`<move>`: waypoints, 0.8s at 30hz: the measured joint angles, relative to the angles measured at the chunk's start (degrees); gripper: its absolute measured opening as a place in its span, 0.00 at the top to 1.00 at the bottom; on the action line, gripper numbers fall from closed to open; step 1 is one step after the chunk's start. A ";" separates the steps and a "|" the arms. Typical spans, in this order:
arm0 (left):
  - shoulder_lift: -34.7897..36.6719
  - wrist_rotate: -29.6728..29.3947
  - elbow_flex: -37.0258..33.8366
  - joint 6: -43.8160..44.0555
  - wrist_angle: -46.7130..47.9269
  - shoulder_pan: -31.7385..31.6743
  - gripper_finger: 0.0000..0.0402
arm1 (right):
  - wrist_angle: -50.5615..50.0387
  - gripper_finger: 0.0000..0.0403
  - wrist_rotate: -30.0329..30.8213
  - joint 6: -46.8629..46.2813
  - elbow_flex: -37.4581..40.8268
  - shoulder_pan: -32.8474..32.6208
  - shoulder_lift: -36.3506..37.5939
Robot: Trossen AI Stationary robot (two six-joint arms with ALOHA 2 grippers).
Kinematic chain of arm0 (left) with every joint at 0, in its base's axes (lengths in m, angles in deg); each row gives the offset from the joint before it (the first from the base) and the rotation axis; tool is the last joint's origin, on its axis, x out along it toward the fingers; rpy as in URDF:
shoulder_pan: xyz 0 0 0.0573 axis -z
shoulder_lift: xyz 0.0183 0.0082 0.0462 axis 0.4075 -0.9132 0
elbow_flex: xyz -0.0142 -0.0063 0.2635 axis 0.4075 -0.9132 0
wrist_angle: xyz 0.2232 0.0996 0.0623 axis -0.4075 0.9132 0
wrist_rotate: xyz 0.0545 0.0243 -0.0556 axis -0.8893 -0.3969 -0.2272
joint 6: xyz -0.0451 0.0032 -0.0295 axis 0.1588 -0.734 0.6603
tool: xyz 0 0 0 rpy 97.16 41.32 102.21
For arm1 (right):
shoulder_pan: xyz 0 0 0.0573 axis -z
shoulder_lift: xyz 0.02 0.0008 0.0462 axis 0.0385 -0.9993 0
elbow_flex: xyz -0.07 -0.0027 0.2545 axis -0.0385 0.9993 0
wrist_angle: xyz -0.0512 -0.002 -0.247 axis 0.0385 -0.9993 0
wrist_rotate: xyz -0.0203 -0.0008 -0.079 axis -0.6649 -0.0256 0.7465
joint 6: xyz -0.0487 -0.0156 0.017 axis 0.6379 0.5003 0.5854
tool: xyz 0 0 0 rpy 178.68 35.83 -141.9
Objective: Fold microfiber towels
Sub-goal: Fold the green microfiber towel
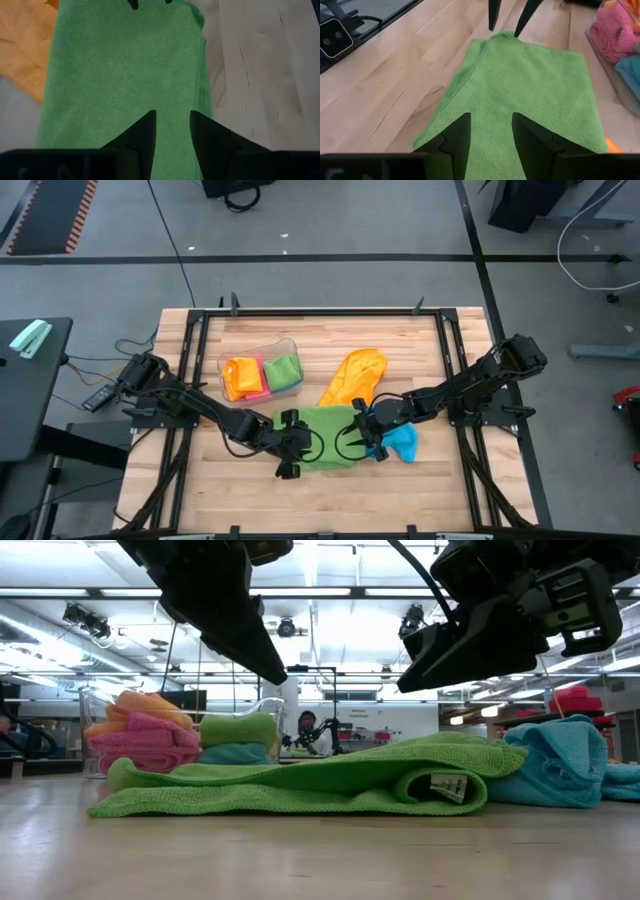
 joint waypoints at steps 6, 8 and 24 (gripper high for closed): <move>-0.01 0.01 0.00 0.23 0.07 0.00 0.71 | 0.00 0.62 -0.01 -0.22 0.00 0.00 0.00; -0.02 0.01 0.00 0.64 0.65 0.00 0.72 | 0.00 0.62 0.00 -0.13 0.00 0.00 0.00; 0.05 13.08 3.06 -2.43 16.72 -3.82 0.72 | 0.07 0.62 -0.02 -1.31 0.02 -0.02 -1.95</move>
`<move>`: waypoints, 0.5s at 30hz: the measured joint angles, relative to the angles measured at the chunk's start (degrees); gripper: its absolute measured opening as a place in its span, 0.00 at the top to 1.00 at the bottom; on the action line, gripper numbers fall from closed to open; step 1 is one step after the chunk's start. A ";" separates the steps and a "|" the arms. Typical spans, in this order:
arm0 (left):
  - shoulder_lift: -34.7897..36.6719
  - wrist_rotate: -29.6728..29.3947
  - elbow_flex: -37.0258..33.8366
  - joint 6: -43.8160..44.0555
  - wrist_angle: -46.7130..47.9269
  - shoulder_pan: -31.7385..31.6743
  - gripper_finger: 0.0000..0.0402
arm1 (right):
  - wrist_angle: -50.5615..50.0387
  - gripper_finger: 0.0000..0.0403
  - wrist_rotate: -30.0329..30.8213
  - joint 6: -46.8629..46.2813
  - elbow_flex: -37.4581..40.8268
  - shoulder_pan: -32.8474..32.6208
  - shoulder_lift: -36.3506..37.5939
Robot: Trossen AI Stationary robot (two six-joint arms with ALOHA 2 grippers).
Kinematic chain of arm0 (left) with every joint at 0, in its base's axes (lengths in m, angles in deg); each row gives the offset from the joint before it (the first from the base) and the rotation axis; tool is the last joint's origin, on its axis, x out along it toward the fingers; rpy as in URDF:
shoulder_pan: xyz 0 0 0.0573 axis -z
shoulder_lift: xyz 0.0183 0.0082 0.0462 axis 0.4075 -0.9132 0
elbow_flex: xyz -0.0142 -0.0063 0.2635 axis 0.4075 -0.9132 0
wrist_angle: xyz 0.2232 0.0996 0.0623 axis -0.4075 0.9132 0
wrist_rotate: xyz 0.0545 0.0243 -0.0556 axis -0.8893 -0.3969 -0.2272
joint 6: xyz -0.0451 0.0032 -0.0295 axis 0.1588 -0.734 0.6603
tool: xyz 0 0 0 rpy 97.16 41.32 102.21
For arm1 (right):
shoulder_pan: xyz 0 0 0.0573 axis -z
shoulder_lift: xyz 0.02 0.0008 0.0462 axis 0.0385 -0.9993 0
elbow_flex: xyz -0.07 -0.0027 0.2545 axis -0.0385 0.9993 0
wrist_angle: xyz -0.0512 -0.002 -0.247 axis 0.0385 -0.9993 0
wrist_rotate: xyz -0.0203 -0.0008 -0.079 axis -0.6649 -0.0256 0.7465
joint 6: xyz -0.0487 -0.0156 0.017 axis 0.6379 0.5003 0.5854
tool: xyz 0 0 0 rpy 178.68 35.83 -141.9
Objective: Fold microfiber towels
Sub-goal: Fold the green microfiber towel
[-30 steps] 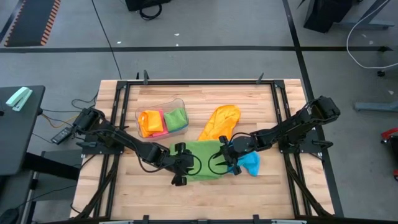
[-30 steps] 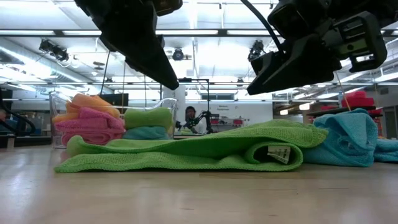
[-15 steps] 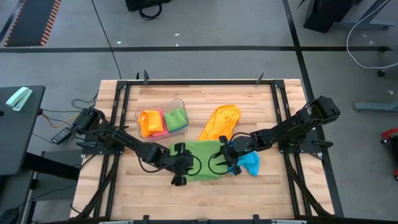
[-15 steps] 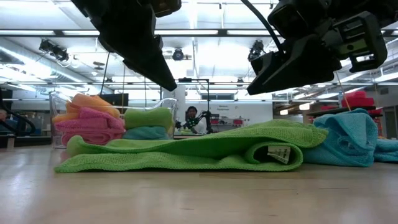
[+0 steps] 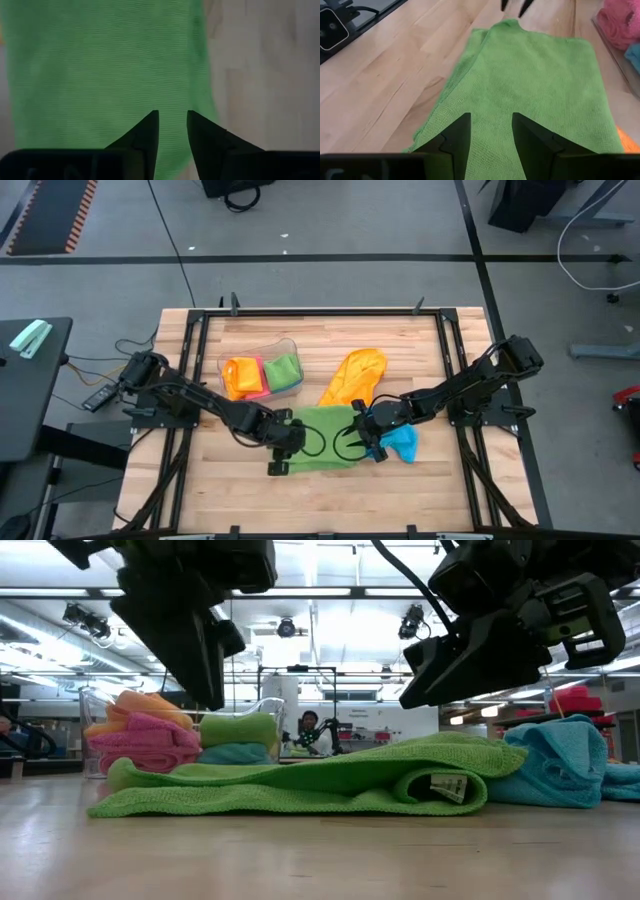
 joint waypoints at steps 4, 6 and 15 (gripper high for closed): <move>0.00 -2.40 0.00 0.01 0.20 -0.79 0.67 | -0.14 0.62 0.00 -0.17 0.00 0.00 0.00; 0.00 -2.49 0.00 -0.07 0.39 -1.11 0.64 | -0.14 0.62 0.00 -0.20 0.00 0.00 0.00; -1.86 -3.14 0.00 -3.99 0.62 -0.48 0.59 | -4.95 0.62 0.00 -0.03 -0.01 0.00 0.23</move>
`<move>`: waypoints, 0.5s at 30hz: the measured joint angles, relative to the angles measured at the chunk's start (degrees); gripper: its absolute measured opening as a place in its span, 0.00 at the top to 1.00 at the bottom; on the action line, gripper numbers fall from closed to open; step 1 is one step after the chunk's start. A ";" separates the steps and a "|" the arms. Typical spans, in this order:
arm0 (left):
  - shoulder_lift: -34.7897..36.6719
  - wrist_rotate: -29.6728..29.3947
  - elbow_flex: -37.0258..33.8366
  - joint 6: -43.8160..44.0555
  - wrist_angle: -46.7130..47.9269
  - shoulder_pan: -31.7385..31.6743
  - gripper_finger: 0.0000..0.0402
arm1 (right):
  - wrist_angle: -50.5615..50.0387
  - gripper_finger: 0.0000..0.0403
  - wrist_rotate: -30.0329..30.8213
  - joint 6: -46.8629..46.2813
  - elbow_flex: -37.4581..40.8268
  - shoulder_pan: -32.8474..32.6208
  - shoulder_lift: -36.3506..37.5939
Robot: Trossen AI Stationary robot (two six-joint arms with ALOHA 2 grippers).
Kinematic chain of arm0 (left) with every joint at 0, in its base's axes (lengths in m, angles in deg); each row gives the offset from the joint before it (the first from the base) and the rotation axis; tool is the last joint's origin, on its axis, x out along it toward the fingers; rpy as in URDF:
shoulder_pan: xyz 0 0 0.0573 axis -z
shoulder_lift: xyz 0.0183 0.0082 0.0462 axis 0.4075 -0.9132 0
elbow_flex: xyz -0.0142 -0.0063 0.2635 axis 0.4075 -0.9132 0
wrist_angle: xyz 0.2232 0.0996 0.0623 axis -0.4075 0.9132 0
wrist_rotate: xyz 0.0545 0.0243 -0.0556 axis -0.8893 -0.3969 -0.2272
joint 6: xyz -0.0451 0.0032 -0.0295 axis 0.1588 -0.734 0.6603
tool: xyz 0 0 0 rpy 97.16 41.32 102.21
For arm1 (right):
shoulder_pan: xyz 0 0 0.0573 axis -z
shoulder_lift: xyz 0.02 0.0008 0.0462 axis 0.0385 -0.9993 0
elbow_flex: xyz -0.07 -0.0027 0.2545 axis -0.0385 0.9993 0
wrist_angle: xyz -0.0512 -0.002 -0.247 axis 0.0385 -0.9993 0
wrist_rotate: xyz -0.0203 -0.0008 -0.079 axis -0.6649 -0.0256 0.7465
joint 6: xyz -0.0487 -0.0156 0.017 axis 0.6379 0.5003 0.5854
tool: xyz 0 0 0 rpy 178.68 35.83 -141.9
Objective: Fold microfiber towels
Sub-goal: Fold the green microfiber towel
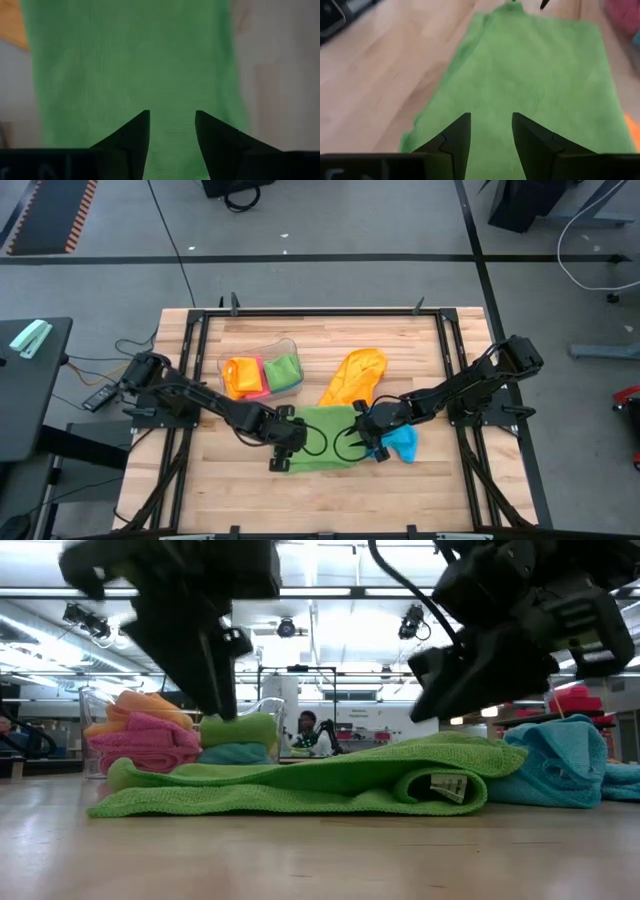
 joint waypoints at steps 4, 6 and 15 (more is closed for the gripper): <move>-3.24 -0.18 -0.04 -1.35 0.51 -0.10 0.62 | -3.07 0.62 1.14 0.04 -0.01 0.02 1.17; -4.29 -0.13 -0.04 -1.82 0.38 -0.09 0.63 | -3.70 0.62 1.30 -0.04 -0.08 0.04 1.39; -5.12 7.67 -0.04 13.19 1.75 1.41 0.69 | -9.73 0.62 1.16 -1.50 -0.04 0.02 3.05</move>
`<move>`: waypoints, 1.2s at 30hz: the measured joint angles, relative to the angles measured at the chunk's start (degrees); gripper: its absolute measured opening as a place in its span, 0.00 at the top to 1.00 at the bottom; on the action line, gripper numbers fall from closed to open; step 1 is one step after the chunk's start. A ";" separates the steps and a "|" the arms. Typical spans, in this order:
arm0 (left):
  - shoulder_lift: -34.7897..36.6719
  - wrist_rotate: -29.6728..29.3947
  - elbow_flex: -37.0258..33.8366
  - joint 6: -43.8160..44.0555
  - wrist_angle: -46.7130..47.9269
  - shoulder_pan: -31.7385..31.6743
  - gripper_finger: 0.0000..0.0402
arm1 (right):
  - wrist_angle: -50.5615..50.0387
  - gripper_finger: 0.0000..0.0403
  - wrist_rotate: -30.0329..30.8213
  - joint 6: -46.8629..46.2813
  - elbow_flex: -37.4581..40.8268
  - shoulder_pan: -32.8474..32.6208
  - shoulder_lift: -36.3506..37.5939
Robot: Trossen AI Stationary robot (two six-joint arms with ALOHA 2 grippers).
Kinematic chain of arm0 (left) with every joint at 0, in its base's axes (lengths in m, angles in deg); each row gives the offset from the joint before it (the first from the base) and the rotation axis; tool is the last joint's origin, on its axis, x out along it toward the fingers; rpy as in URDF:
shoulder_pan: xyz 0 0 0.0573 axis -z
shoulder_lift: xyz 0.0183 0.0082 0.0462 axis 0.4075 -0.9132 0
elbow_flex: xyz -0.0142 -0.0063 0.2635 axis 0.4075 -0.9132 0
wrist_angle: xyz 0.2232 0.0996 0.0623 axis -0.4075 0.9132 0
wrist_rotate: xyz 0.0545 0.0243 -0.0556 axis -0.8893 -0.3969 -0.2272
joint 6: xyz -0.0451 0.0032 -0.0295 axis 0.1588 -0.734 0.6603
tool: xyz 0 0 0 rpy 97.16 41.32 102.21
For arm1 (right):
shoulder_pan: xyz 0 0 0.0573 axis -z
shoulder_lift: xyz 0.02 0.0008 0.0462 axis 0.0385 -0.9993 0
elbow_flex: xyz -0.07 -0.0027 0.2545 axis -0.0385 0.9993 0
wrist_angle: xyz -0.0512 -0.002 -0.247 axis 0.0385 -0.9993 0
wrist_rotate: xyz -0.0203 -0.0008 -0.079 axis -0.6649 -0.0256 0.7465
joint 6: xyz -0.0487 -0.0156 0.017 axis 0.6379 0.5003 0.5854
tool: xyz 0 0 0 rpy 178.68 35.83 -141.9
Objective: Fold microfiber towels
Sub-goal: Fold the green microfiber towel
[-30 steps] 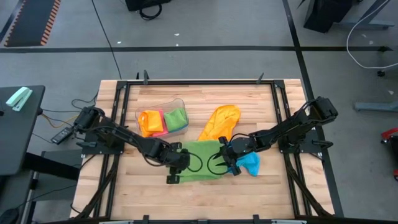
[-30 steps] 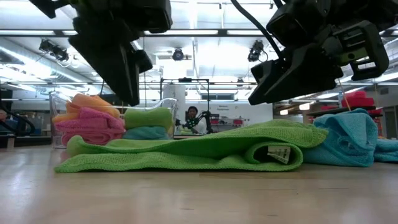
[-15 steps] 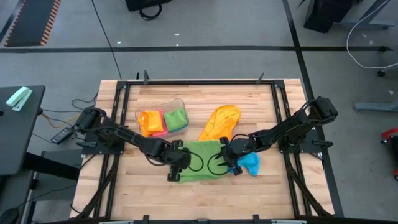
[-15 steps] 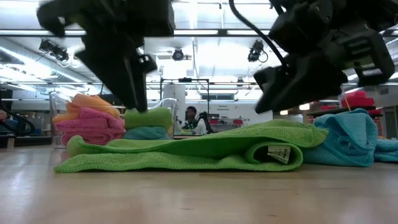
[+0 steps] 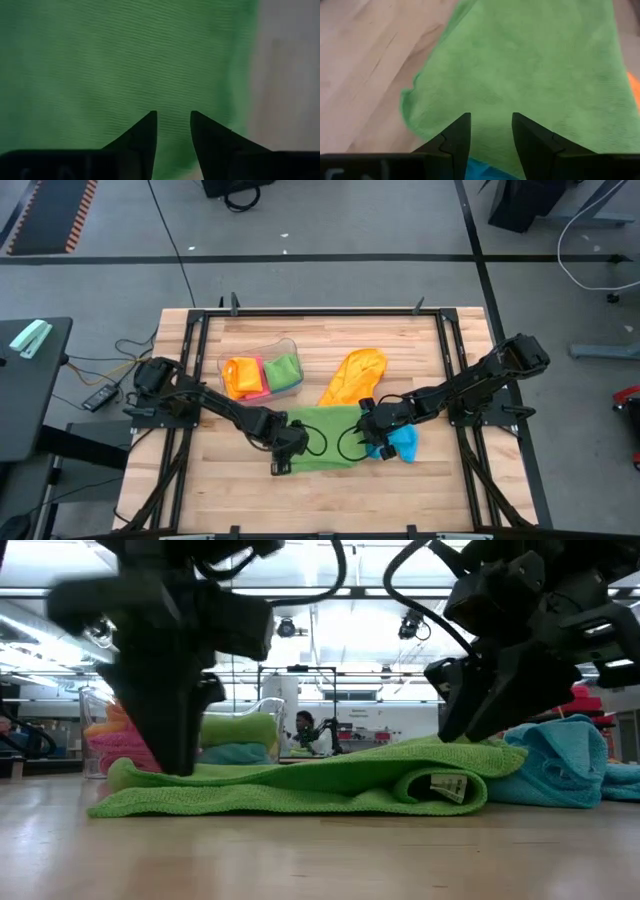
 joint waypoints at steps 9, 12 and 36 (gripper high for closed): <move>0.47 2.90 2.06 2.13 -0.31 3.10 0.73 | -4.93 0.62 0.13 0.35 -1.49 0.02 2.41; 0.73 -0.82 4.16 -2.77 -0.79 3.00 0.74 | -5.05 0.62 0.13 0.30 -2.29 0.02 3.06; -6.18 1.42 4.52 11.51 6.94 5.04 0.77 | -5.24 0.62 -1.16 -1.45 -2.01 -0.04 3.06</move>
